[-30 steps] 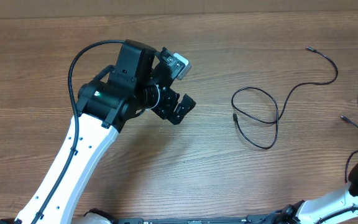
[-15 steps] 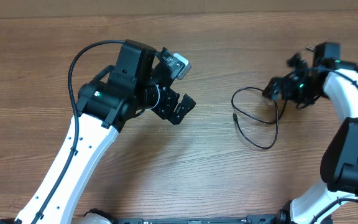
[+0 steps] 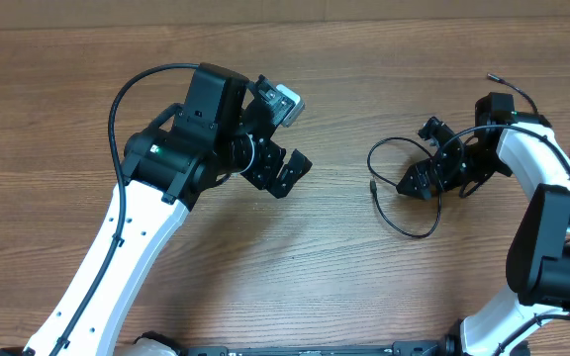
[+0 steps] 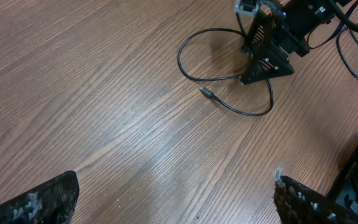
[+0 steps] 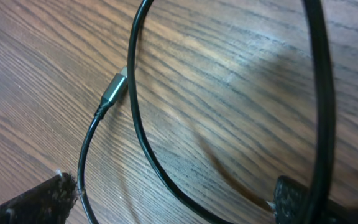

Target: Untangle cables

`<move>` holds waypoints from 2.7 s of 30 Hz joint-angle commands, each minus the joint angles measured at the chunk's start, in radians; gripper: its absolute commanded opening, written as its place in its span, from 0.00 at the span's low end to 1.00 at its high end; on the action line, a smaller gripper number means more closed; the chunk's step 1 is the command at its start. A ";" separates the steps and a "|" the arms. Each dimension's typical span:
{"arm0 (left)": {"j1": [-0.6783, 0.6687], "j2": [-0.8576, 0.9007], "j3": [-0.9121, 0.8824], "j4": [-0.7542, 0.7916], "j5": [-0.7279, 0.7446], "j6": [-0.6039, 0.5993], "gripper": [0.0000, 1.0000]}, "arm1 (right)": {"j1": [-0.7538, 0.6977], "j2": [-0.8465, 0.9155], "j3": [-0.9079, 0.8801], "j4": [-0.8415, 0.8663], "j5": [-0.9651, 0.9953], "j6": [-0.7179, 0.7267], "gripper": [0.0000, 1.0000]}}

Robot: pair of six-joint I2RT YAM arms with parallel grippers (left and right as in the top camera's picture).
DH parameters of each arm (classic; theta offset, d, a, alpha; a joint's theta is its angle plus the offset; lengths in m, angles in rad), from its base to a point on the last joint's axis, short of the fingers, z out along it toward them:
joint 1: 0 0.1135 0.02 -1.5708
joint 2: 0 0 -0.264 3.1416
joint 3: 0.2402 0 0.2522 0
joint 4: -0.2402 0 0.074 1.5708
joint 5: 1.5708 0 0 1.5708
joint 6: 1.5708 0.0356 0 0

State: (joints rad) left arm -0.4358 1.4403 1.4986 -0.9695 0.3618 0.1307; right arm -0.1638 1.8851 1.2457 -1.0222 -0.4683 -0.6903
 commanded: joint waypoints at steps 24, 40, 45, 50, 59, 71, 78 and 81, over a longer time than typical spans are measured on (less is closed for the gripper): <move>0.005 -0.009 0.013 0.002 -0.003 0.004 1.00 | 0.004 -0.009 0.723 -0.035 0.200 0.532 0.04; 0.005 -0.009 0.013 0.002 -0.003 0.004 1.00 | -0.099 0.074 1.128 0.495 1.018 0.799 0.04; 0.005 -0.009 0.013 0.002 -0.003 0.004 1.00 | -0.207 0.206 1.128 0.302 1.017 0.912 0.04; 0.005 -0.009 0.013 0.002 -0.003 0.004 1.00 | -0.255 0.368 1.126 0.090 0.967 0.982 0.04; 0.005 -0.009 0.013 0.002 -0.003 0.004 1.00 | -0.235 0.446 1.100 0.010 0.646 0.982 0.63; 0.005 -0.009 0.013 0.002 -0.003 0.004 1.00 | -0.208 0.446 1.100 -0.435 0.367 0.922 1.00; 0.005 -0.009 0.013 0.002 -0.003 0.004 1.00 | -0.145 0.446 1.098 -0.628 0.135 0.920 1.00; 0.005 -0.009 0.013 0.002 -0.003 0.004 1.00 | -0.079 0.446 1.098 -0.666 0.190 0.899 1.00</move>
State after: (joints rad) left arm -0.4358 1.4403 1.4986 -0.9718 0.3618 0.1307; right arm -0.2985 2.3360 2.3466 -1.6741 -0.2890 0.2298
